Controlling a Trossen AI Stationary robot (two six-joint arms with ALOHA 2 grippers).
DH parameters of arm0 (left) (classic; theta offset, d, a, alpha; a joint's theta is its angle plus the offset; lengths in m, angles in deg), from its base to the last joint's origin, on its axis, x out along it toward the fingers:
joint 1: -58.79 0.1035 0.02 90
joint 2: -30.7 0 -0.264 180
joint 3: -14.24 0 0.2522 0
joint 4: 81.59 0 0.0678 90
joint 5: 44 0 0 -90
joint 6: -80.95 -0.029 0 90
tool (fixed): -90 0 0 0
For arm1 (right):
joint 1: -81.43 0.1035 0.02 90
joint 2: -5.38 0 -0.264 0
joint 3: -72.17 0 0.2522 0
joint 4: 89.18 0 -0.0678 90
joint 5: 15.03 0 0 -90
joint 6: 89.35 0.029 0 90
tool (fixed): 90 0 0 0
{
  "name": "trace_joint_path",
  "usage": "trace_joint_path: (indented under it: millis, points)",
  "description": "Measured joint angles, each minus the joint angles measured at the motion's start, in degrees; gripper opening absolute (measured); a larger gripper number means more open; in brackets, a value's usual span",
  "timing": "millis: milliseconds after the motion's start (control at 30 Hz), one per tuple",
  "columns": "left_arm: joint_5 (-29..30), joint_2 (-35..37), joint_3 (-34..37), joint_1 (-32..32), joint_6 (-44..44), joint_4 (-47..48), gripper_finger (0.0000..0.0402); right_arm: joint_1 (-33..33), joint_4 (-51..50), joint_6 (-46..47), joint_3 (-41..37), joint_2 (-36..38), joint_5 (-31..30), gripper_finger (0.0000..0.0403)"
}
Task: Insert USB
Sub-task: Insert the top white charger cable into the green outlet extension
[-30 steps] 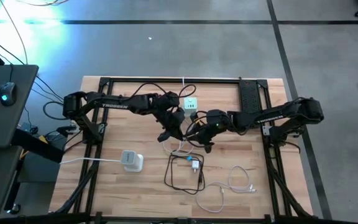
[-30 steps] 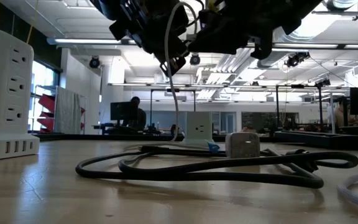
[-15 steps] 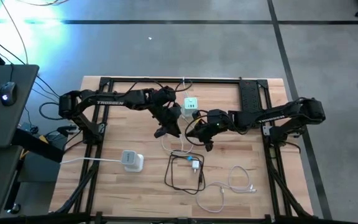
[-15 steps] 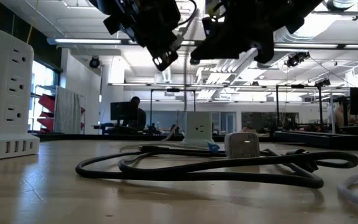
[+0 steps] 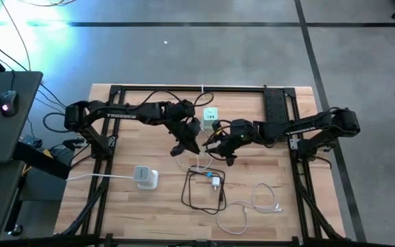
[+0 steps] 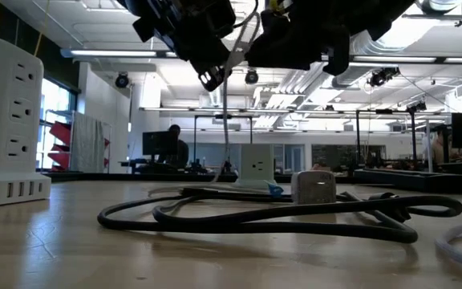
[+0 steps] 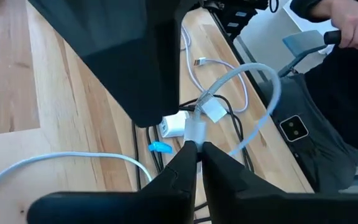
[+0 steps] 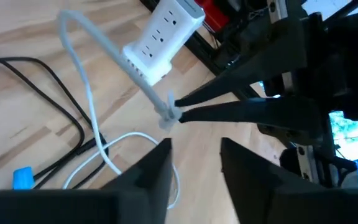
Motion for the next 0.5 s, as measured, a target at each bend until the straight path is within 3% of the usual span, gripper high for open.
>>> trace_joint_path:
  millis: [133, 367, 500]
  points:
    - [0.11, -0.01, 0.0, -0.07, -0.25, -0.39, 0.0, 0.82, -0.02, -4.81, -0.42, -0.33, 4.86, 0.017]
    - [0.48, -0.06, 0.0, -0.09, -0.21, -0.57, 0.0, 3.21, -0.84, -9.42, -0.46, -1.38, -0.45, 0.0156]
    - [8.72, -0.1, 0.0, -1.16, -1.89, 1.75, 0.0, 3.37, -5.55, -5.95, -0.46, -1.4, -0.28, 0.015]
